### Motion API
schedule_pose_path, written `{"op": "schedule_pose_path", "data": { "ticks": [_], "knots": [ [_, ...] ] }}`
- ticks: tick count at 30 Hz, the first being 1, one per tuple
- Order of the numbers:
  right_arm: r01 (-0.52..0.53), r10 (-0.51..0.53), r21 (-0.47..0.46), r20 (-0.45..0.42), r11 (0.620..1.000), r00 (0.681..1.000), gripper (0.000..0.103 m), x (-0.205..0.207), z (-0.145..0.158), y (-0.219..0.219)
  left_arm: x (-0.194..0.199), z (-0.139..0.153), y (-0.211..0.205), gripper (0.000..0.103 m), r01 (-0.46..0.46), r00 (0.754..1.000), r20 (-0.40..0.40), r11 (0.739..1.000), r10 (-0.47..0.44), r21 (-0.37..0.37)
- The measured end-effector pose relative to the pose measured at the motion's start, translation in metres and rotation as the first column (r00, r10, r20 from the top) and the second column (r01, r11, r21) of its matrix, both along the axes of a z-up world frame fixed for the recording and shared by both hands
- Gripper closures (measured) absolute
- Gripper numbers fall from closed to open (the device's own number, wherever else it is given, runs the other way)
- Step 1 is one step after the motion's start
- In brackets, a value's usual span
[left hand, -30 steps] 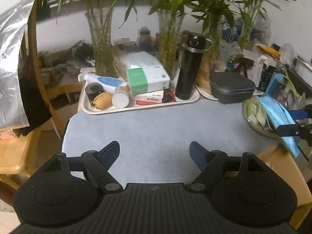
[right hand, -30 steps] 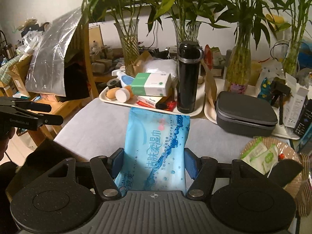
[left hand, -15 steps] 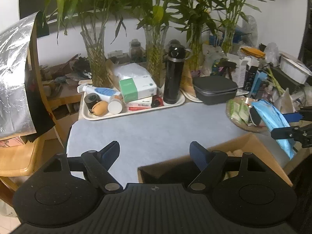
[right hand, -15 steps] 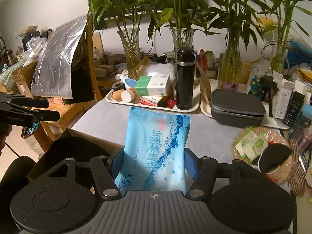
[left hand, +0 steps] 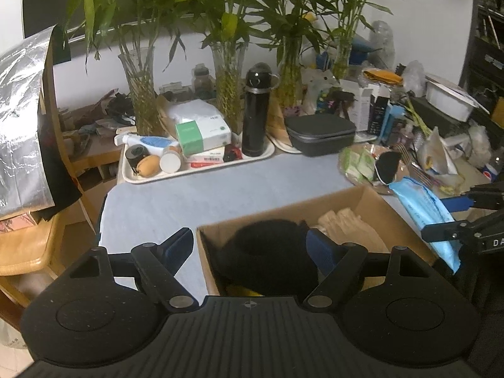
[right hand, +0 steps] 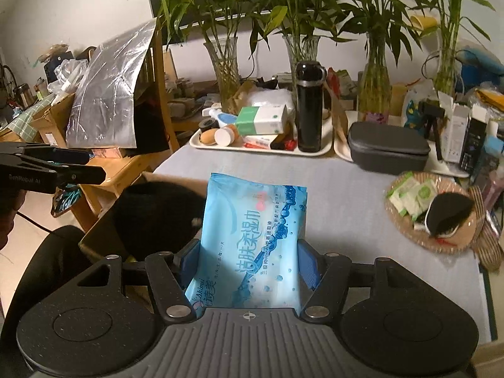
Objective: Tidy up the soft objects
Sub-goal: 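Carry the blue wet-wipes pack with the right gripper over the box, then lower the blue wet-wipes pack into the box and open the right gripper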
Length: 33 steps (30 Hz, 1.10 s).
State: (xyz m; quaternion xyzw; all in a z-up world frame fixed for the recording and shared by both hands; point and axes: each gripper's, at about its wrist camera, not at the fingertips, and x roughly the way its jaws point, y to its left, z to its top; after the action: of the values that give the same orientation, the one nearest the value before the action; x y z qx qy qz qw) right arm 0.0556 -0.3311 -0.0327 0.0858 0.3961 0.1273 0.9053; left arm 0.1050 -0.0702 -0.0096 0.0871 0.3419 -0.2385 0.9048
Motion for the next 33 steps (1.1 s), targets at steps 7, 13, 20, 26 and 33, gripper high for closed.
{"op": "schedule_pose_path", "data": {
  "ticks": [7,13,20,26,33],
  "knots": [
    [-0.008,0.008,0.008,-0.003,1.0,1.0,0.036,-0.01,-0.002,0.007,-0.015,-0.007,0.002,0.024,0.009,1.0,-0.02,1.0,-0.009,-0.005],
    [-0.02,0.02,0.009,-0.005,1.0,1.0,0.036,-0.01,-0.004,0.015,-0.025,-0.011,0.005,0.024,0.016,1.0,-0.026,1.0,-0.016,-0.014],
    [-0.021,0.021,0.006,-0.005,1.0,1.0,0.036,-0.002,-0.006,0.023,-0.032,-0.017,0.006,0.024,0.023,0.999,-0.04,1.0,-0.024,-0.02],
    [0.001,-0.001,-0.009,-0.003,1.0,1.0,0.036,0.012,-0.004,0.026,-0.042,-0.024,0.002,0.024,0.013,0.998,-0.054,1.0,-0.014,-0.027],
    [-0.011,0.012,-0.026,0.017,1.0,1.0,0.036,0.026,0.002,0.035,-0.068,-0.028,-0.001,0.024,0.024,0.999,-0.035,0.998,-0.027,-0.062]
  ]
}}
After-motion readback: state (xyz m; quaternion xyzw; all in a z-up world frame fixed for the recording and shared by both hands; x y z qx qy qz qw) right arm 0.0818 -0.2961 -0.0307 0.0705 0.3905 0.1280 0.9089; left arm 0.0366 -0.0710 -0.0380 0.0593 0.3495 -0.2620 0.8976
